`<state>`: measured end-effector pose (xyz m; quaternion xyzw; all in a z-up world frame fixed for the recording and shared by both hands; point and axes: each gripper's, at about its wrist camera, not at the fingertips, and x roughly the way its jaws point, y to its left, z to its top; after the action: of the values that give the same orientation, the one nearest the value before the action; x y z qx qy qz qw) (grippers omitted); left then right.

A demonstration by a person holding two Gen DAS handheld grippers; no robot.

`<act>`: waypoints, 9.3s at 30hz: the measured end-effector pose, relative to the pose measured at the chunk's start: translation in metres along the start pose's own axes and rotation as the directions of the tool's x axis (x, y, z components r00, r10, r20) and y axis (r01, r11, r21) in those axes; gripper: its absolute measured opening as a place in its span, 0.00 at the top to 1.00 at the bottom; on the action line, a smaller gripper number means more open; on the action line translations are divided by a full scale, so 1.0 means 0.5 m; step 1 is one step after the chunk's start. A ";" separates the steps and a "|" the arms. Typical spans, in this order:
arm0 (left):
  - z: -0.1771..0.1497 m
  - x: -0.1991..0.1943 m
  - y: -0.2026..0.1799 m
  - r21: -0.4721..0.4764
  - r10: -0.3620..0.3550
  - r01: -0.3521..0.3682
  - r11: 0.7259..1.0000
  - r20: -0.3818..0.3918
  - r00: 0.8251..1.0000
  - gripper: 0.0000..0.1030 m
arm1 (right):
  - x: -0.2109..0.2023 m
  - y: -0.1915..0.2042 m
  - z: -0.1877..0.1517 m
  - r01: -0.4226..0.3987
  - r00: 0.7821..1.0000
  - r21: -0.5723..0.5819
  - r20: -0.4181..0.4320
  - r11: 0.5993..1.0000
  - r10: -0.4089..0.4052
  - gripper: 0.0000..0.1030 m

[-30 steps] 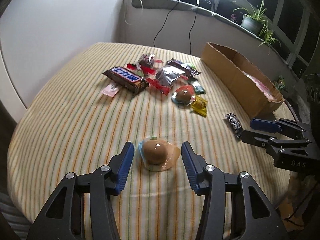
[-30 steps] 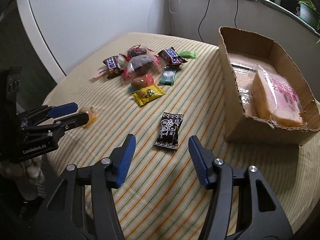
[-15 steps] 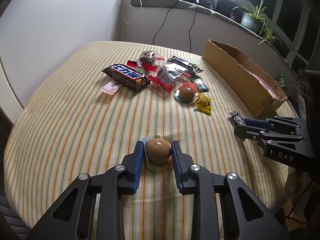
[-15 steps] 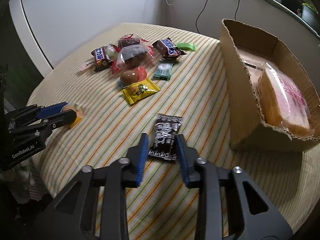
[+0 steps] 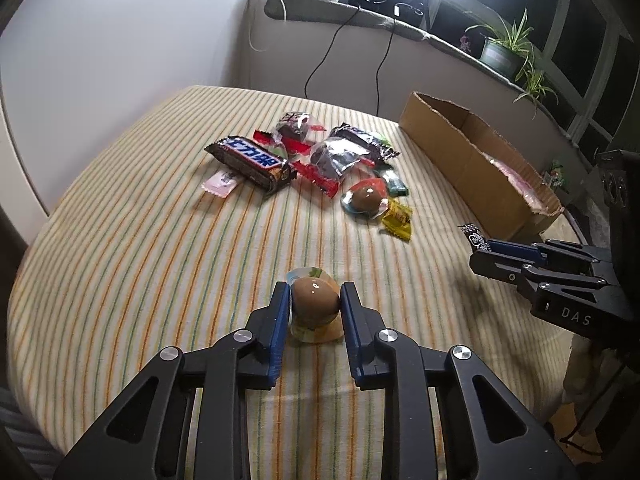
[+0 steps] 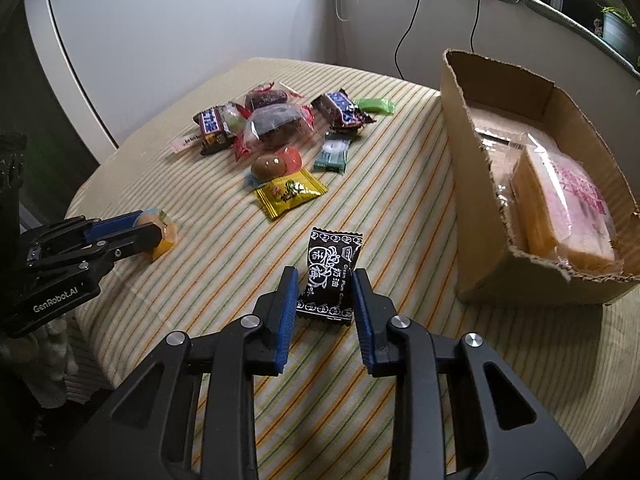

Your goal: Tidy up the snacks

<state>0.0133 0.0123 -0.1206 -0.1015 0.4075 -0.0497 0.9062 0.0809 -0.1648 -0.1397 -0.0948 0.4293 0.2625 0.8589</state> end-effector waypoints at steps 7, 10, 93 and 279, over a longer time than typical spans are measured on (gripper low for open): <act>0.031 -0.010 -0.013 0.005 -0.026 0.026 1.000 0.032 0.999 0.77 | -0.029 0.000 0.013 -0.013 0.999 -0.001 0.040 1.000 0.013 0.73; 0.053 -0.013 -0.029 0.026 -0.035 0.034 0.999 0.052 0.998 0.77 | -0.045 -0.005 0.021 -0.015 0.998 -0.003 0.061 1.000 0.015 0.73; 0.315 0.223 -0.346 0.235 -0.235 0.225 0.945 0.015 0.972 0.55 | -0.017 -0.413 0.223 0.144 0.985 0.169 0.074 0.975 -0.158 0.19; 0.339 0.232 -0.336 0.291 -0.243 0.237 0.927 -0.017 0.970 0.57 | -0.073 -0.262 0.097 -0.051 0.987 0.189 0.161 0.981 0.020 0.27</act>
<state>0.2160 -0.1474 -0.0578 -0.0166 0.3718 -0.2185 0.9021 0.1661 -0.2702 -0.0893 0.0176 0.3849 0.2418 0.8905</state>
